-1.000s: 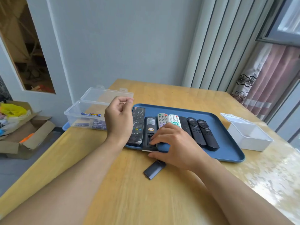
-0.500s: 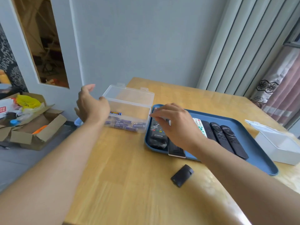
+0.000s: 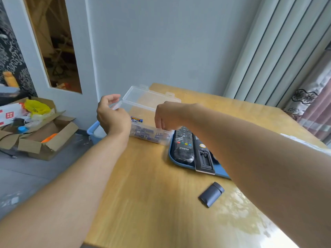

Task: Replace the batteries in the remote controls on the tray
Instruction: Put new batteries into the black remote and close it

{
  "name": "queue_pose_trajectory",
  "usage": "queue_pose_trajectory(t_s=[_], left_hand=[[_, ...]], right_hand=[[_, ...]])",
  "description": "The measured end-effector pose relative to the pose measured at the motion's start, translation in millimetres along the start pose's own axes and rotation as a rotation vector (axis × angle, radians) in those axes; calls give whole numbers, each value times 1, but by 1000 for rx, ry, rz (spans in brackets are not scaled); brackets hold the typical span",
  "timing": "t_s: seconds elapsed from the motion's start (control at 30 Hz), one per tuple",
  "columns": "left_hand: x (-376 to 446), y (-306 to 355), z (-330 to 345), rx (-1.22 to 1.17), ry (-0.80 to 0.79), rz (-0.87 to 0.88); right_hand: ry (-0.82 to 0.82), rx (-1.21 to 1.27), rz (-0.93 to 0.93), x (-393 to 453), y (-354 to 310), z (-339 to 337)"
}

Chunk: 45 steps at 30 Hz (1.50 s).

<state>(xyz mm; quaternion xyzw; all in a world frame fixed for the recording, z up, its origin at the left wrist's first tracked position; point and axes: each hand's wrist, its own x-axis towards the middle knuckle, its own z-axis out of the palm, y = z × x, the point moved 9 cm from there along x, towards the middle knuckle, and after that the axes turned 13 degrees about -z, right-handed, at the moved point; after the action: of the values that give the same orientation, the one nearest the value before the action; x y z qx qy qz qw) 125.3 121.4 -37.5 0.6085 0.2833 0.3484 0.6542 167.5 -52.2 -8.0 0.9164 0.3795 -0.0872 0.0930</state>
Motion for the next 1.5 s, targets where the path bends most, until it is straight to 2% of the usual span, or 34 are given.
queue_pose_trajectory(t_s=[0.2, 0.53, 0.77, 0.93, 1.07, 1.2, 1.3, 1.4, 1.5], left_hand=[[-6, 11, -1, -24, -3, 38], [-9, 12, 0, 18, -23, 43], [-5, 3, 4, 51, -32, -3], [-2, -4, 4, 45, -28, -31], [7, -14, 5, 49, -30, -70], [10, -18, 8, 77, -49, -84], [7, -16, 7, 69, -49, -90], [-1, -7, 2, 59, -13, -64], [-25, 28, -5, 124, 58, 284]], right_hand=[[8, -48, -19, 4, 0, 5], [100, 16, -21, 7, -2, 1], [-4, 71, -51, 6, -3, 5], [-196, -20, -68, 13, -8, 14], [-237, 55, -8, 21, -5, 15], [-236, 21, 32, 23, -2, 14], [-84, 149, 27, 8, 0, -3], [189, 427, 27, -22, 14, -29], [524, 658, 37, -70, 46, -33]])
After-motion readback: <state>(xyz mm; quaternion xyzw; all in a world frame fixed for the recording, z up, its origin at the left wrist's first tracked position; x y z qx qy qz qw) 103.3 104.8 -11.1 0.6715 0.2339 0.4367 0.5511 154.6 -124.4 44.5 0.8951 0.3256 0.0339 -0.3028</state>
